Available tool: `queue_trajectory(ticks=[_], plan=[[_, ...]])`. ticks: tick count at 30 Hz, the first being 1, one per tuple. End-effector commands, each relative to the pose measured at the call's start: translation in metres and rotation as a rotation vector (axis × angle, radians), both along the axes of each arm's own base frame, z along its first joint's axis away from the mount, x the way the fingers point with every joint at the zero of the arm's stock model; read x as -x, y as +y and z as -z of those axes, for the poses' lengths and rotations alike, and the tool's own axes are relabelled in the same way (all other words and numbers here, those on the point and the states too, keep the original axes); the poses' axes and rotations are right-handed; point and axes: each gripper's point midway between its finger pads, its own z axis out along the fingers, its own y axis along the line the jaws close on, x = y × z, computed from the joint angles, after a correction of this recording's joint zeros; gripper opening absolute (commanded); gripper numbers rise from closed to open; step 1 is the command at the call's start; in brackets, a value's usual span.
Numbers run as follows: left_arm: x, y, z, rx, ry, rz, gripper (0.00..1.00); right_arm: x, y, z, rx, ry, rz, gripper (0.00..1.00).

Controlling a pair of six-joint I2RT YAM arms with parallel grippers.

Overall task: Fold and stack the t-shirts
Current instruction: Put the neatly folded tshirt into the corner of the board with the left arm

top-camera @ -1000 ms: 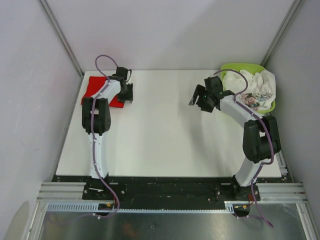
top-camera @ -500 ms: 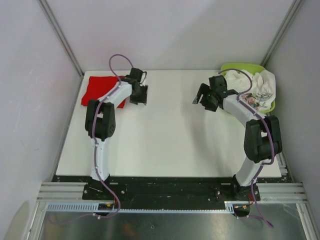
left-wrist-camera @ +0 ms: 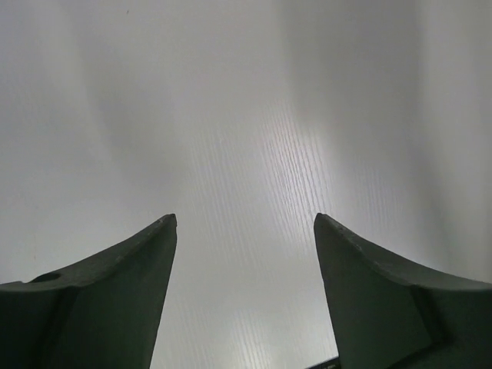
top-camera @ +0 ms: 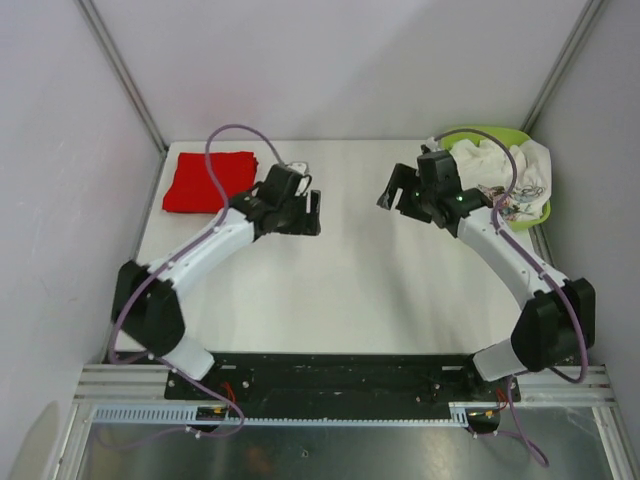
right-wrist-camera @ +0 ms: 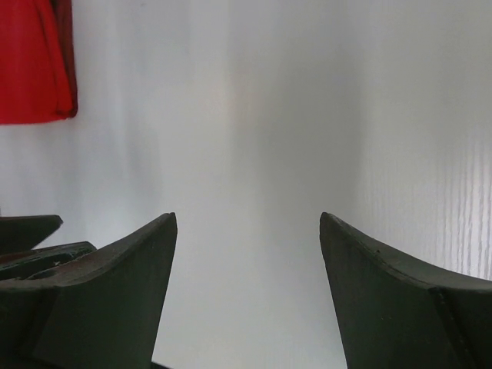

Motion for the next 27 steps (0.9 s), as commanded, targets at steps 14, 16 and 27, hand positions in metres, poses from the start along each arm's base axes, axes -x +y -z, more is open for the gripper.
queue_trajectory(ticks=[14, 16, 27], plan=[[0.059, 0.045, -0.049, 0.128, -0.191, -0.136, 1.0, 0.07, -0.004, -0.031, -0.012, -0.096, -0.003, 0.82], [0.059, 0.045, -0.048, 0.126, -0.188, -0.138, 1.0, 0.069, -0.005, -0.034, -0.016, -0.111, -0.002, 0.82], [0.059, 0.046, -0.049, 0.118, -0.199, -0.131, 0.99, 0.069, -0.005, -0.038, -0.021, -0.123, 0.002, 0.82]])
